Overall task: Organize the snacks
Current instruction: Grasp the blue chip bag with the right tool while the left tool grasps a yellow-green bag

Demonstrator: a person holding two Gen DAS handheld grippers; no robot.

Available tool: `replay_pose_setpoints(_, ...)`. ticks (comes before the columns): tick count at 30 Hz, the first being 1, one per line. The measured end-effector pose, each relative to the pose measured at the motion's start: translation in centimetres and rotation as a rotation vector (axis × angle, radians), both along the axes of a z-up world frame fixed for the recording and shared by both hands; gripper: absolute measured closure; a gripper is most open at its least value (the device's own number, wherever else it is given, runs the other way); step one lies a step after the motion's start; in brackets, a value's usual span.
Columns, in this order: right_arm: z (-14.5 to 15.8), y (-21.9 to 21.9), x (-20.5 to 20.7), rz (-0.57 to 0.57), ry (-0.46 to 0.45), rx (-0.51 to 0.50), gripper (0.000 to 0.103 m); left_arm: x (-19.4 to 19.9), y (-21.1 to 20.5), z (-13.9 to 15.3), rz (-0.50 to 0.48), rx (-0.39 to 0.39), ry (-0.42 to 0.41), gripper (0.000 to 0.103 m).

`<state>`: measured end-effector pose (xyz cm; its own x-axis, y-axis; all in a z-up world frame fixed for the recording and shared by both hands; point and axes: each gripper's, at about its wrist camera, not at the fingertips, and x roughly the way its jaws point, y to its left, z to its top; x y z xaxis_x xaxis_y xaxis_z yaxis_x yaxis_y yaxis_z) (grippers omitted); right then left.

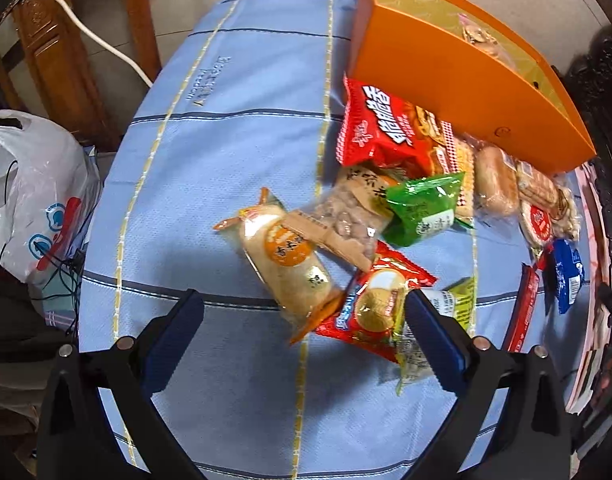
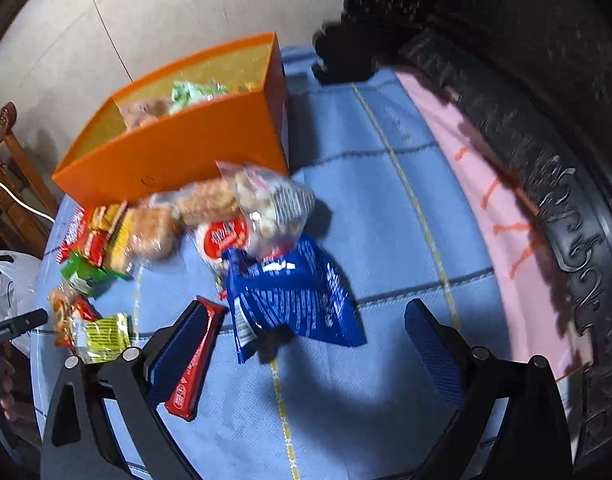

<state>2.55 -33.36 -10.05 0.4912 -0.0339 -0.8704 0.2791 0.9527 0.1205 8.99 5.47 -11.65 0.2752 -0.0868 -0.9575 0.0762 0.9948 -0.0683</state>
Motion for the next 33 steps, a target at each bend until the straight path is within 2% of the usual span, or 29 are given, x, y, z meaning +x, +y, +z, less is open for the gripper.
replay_pose_setpoints(4,-2.0,0.7,1.1,0.015,0.033,0.013,0.004,0.0,-0.1,0.1,-0.002,-0.001,0.003,0.005)
replay_pose_setpoints(10,-4.6,1.8,3.6,0.063,0.091,-0.072,0.004,0.8,0.2,0.4,0.012,0.004,-0.015,0.005)
replay_pose_setpoints(12,-5.5,1.7,4.1,0.068,0.120,-0.054,0.006,1.3,-0.1,0.6,0.007,-0.003,-0.019,0.005)
replay_pose_setpoints(13,-5.8,1.5,4.2,0.073,0.130,-0.020,0.022,1.4,-0.4,0.7,0.003,-0.005,-0.025,0.005)
replay_pose_setpoints(14,-5.8,1.5,4.4,0.092,0.144,0.014,0.028,1.6,-0.7,0.8,-0.005,-0.006,-0.031,0.005)
replay_pose_setpoints(15,-5.6,1.6,4.4,0.103,0.143,0.018,0.038,1.7,-0.9,0.8,-0.012,-0.005,-0.032,0.005)
replay_pose_setpoints(19,-3.6,2.1,4.2,0.180,0.117,0.092,0.041,1.9,-2.2,0.0,-0.040,-0.002,-0.013,0.005)
replay_pose_setpoints(22,-2.6,2.6,3.6,0.211,0.101,0.142,0.041,1.2,-3.1,-0.7,-0.063,-0.020,0.037,0.005)
replay_pose_setpoints(24,-2.5,2.9,3.3,0.223,0.101,0.171,0.041,0.0,-4.0,-1.0,-0.105,-0.038,0.057,0.005)
replay_pose_setpoints(28,-2.5,4.0,3.1,0.243,0.113,0.188,0.041,-2.2,-6.1,-1.0,-0.208,-0.018,0.054,0.005)
replay_pose_setpoints(33,-2.3,4.9,2.7,0.271,0.115,0.197,0.041,-4.3,-9.9,-1.1,-0.433,0.046,-0.004,0.005)
